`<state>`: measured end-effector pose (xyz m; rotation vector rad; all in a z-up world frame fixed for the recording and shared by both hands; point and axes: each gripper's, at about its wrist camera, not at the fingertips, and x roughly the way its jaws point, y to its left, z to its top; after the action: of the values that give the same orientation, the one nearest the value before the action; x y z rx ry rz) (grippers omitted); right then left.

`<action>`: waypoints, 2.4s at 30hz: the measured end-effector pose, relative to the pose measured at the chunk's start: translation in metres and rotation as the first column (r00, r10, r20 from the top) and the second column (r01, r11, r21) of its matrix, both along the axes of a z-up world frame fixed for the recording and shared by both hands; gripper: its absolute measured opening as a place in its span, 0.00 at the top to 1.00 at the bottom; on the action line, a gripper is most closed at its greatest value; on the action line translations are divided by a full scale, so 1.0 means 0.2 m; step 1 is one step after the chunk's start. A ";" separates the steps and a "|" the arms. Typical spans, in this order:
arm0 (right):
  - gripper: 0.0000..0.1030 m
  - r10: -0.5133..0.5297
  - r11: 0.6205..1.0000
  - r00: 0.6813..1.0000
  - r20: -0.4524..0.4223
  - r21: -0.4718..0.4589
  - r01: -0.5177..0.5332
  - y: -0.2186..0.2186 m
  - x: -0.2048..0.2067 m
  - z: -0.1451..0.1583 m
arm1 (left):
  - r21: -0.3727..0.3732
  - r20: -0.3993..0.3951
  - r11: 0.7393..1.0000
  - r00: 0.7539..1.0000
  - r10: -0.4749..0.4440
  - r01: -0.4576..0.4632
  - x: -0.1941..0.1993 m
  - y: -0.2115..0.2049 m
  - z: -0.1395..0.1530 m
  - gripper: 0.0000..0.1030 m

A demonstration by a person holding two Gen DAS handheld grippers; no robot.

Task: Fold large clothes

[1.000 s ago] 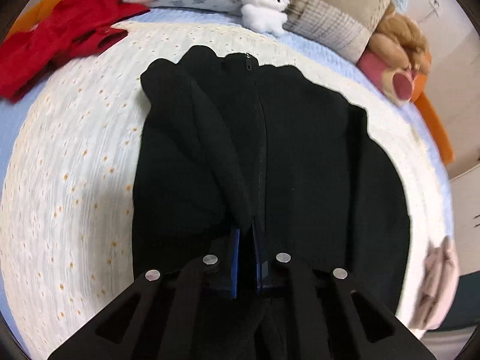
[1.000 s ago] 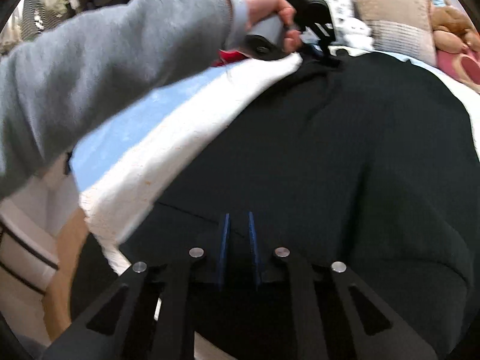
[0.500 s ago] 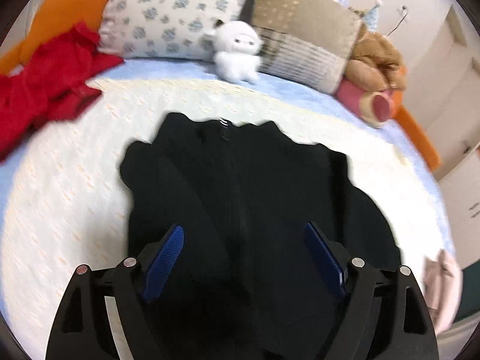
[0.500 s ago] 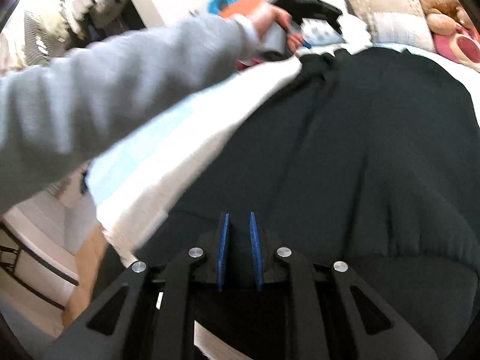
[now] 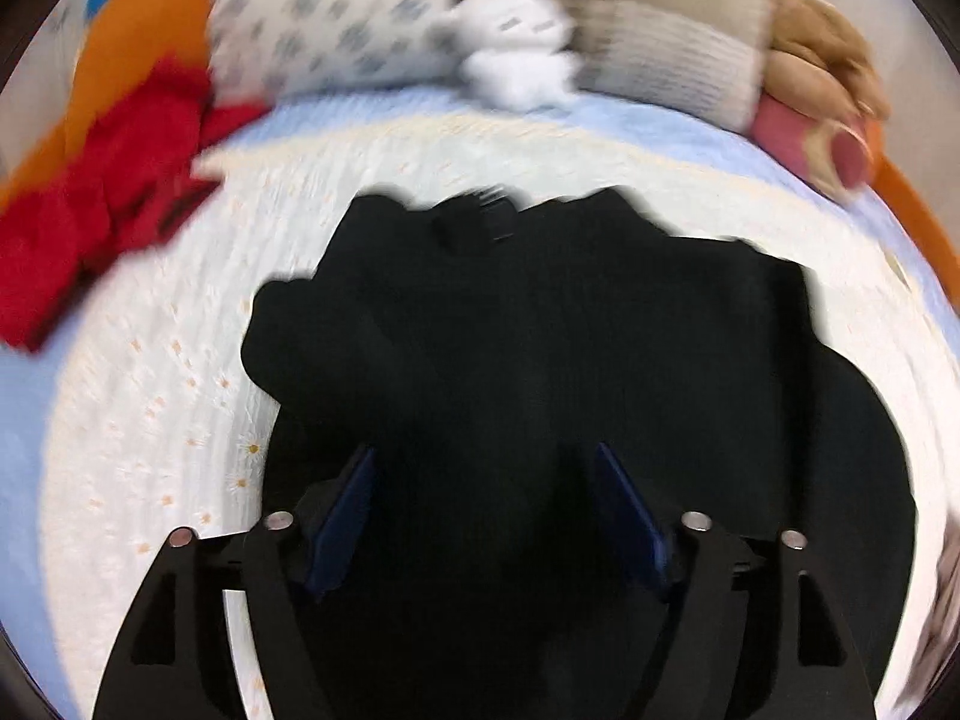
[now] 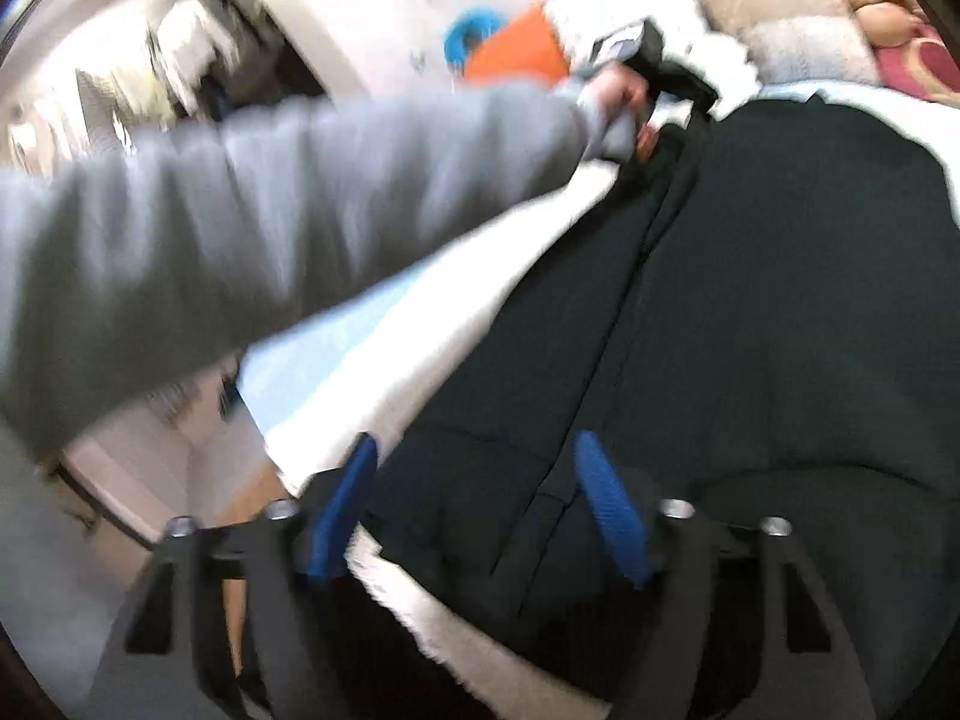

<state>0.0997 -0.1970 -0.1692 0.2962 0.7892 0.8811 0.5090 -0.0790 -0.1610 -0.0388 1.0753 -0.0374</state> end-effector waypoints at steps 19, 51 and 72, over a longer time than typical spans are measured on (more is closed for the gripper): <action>0.20 -0.467 0.884 0.876 -0.118 -0.094 0.458 -0.95 -0.20 -0.06 | 0.097 -0.214 0.971 0.958 -0.193 0.218 -0.04 -1.34 0.05 0.09; 0.95 -0.303 0.942 0.953 0.014 -0.149 0.302 -0.67 -0.14 0.13 | -0.416 -0.162 0.886 0.943 -0.292 0.203 0.07 -0.69 0.20 0.90; 0.45 0.176 0.873 0.975 -0.133 -0.436 -0.217 0.14 -0.11 -0.11 | -0.593 -0.080 0.805 0.992 -0.096 0.030 0.08 0.38 -0.25 0.75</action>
<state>0.0780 -0.1694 -0.1903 -0.1595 1.0956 0.8506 0.5246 -0.0028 -0.2109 -0.5794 1.1370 -0.4399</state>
